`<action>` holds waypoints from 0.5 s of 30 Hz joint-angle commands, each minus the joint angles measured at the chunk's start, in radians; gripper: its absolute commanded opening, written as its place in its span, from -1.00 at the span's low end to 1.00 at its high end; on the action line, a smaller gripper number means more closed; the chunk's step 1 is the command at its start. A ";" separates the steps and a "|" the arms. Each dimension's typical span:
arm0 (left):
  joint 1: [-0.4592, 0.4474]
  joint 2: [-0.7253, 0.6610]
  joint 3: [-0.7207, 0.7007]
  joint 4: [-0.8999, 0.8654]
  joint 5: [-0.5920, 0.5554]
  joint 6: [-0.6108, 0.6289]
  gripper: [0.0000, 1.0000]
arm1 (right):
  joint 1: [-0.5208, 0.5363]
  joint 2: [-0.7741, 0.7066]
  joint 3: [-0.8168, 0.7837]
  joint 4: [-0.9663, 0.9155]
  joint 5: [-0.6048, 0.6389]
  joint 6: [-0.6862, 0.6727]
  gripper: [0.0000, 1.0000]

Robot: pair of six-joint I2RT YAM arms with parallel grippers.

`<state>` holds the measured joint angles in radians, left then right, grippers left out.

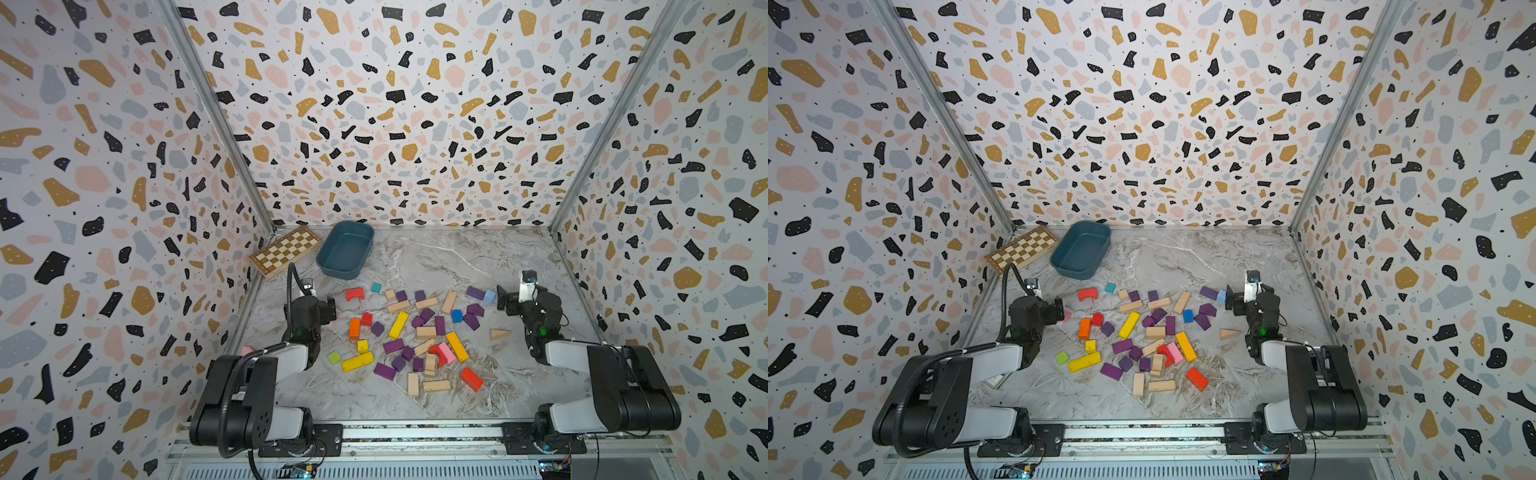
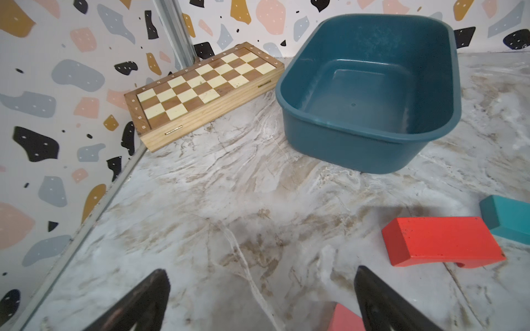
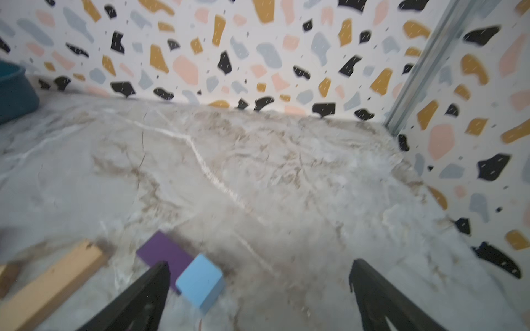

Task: Pick purple bricks into the storage bin
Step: Adjust the storage box at the center of the board.

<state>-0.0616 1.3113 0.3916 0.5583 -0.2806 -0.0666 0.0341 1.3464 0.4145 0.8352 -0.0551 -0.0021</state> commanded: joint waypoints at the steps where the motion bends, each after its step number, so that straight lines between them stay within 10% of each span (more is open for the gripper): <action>1: 0.005 -0.144 0.064 -0.118 -0.037 -0.045 0.98 | -0.002 -0.172 0.045 -0.145 -0.067 0.052 0.99; 15: 0.000 -0.126 0.337 -0.568 0.167 -0.234 0.98 | 0.347 -0.430 -0.192 -0.251 -0.450 0.075 0.99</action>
<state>-0.0616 1.1736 0.6804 0.1093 -0.1581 -0.2558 0.3538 0.9794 0.2539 0.5919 -0.4335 0.0574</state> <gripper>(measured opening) 0.988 0.993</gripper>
